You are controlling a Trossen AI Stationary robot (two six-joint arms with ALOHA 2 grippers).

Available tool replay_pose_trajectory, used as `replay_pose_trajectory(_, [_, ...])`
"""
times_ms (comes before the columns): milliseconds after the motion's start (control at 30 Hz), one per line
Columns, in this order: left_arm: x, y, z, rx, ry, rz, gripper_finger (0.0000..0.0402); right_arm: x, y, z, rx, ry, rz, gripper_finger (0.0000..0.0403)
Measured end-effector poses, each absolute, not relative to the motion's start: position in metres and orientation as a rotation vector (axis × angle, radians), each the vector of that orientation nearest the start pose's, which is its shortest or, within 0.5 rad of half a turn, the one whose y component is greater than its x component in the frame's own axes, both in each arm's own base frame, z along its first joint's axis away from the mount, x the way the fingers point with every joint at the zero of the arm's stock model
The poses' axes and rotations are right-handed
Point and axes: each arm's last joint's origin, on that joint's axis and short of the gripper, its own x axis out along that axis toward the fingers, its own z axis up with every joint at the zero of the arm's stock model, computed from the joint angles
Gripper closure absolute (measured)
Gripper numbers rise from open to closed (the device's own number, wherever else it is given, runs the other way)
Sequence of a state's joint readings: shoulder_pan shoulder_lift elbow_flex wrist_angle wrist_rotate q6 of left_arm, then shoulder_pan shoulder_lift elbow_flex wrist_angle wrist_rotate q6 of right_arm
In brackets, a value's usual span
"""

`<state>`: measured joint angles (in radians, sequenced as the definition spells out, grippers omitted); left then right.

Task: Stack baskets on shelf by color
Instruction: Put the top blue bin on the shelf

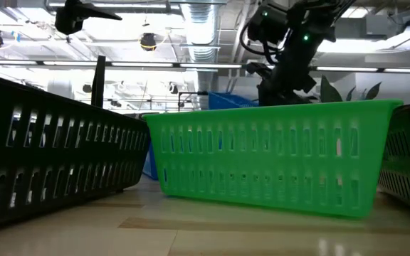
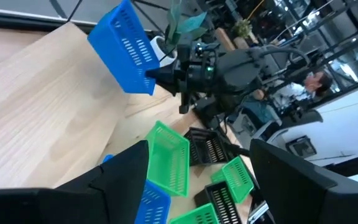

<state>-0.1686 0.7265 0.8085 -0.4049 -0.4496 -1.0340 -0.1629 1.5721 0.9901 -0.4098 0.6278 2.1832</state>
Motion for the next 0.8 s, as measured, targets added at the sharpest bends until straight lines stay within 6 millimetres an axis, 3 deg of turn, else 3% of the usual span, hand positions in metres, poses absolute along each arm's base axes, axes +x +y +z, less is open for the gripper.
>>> replay_pose_trajectory(367, [0.151,-0.013,0.329,-0.921,0.131,0.408,0.0135,0.296,-0.081,0.205,1.557,-0.121,-1.423,0.0361])
replay_pose_trajectory(800, [0.151,-0.013,0.329,-0.92,0.131,0.409,0.0135,0.295,-0.086,0.205,1.526,-0.081,-1.414,0.0239])
